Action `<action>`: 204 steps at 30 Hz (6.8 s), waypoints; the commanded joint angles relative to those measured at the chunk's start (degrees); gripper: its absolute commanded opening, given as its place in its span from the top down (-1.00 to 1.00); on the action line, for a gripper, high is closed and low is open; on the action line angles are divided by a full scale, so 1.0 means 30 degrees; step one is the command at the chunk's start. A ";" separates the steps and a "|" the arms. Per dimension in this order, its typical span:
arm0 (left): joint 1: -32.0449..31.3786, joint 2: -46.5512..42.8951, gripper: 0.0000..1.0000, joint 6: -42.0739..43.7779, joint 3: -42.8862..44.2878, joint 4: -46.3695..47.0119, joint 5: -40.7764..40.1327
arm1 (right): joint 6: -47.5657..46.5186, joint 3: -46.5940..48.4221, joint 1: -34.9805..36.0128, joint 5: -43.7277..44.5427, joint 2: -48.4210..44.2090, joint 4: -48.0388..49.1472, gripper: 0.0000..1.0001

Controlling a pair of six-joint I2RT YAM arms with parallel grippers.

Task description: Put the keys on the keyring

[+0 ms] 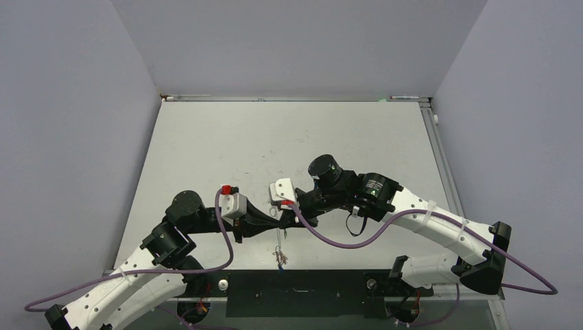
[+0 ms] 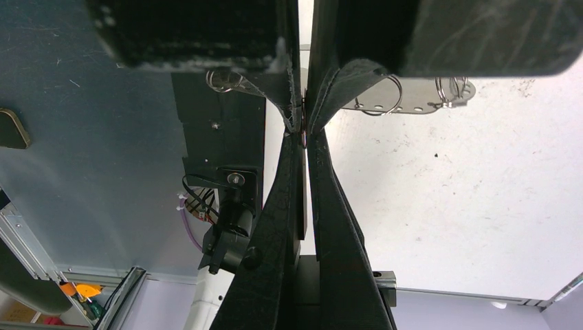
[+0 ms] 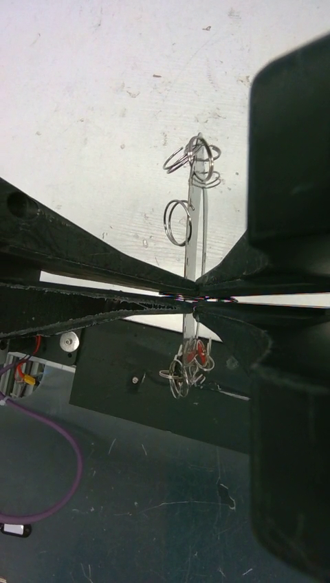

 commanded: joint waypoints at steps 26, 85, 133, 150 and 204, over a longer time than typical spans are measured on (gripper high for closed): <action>0.2111 -0.3392 1.00 -0.1043 -0.0907 0.3882 -0.0664 | 0.3445 -0.4298 -0.0526 0.2113 -0.4593 1.0374 -0.18; 0.2923 -0.2978 1.00 -0.7127 -0.2923 1.6375 -0.2707 | 0.6233 -0.9148 -0.0581 0.7567 -0.9351 1.7684 0.03; 0.2916 -0.3436 1.00 -0.6364 -0.3379 1.3760 -0.0088 | 0.4835 -0.4297 -0.0650 -0.1739 -0.3768 1.4300 0.26; 0.2824 -0.3735 1.00 -0.6227 -0.3423 1.3786 -0.0059 | 0.5166 -0.4106 -0.0665 -0.2409 -0.3707 1.4291 0.39; 0.2941 -0.4426 1.00 -0.6448 -0.3715 1.4317 -0.0904 | 0.6607 -0.5439 -0.0625 -0.2582 -0.2784 1.6810 0.83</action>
